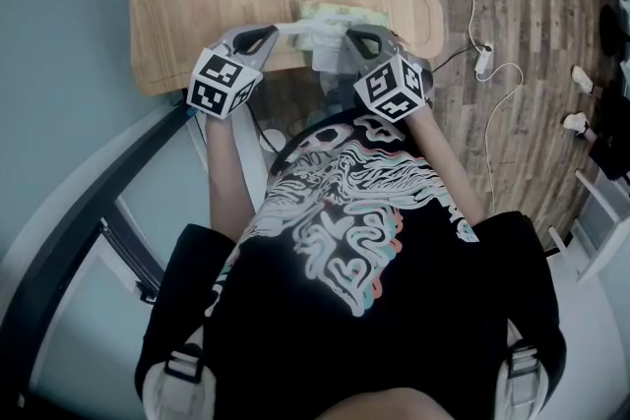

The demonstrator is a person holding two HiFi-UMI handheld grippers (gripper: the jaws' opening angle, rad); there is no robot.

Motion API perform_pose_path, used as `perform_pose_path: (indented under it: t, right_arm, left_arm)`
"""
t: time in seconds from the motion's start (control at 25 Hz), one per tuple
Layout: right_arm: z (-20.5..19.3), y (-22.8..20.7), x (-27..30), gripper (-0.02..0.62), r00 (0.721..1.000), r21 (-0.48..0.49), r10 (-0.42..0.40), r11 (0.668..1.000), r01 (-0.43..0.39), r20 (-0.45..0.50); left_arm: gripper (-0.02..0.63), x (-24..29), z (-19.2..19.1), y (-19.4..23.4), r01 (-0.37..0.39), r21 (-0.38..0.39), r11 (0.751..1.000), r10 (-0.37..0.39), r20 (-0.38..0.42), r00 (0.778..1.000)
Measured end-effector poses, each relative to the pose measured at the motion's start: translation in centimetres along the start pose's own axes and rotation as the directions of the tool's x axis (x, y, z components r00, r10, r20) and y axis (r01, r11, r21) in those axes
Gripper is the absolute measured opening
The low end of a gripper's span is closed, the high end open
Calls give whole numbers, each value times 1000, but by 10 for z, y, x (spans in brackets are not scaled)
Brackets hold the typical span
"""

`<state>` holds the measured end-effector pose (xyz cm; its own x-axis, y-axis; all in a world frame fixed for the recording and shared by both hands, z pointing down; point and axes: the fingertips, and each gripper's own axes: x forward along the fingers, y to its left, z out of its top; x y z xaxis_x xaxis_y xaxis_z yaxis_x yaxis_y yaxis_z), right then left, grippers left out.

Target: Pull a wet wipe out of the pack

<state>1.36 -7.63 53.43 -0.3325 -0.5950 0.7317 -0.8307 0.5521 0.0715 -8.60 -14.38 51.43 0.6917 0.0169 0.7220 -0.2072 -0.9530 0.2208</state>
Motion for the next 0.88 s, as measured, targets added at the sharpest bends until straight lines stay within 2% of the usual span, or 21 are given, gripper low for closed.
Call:
perform_pose_path:
  t: [0.32, 0.52, 0.88]
  right_arm:
    - [1, -1, 0, 2, 1000, 17, 10, 1000, -10, 15]
    - [2, -3, -1, 2, 999, 74, 25, 997, -27, 33]
    - [18, 1, -10, 2, 989, 45, 35, 998, -42, 143]
  left_arm:
    - [-8, -3, -13, 15, -56, -37, 998, 56, -25, 998]
    - [-8, -4, -21, 25, -106, -54, 993, 104, -43, 994]
    - [-6, -1, -31, 39, -189, -88, 978, 184, -60, 981]
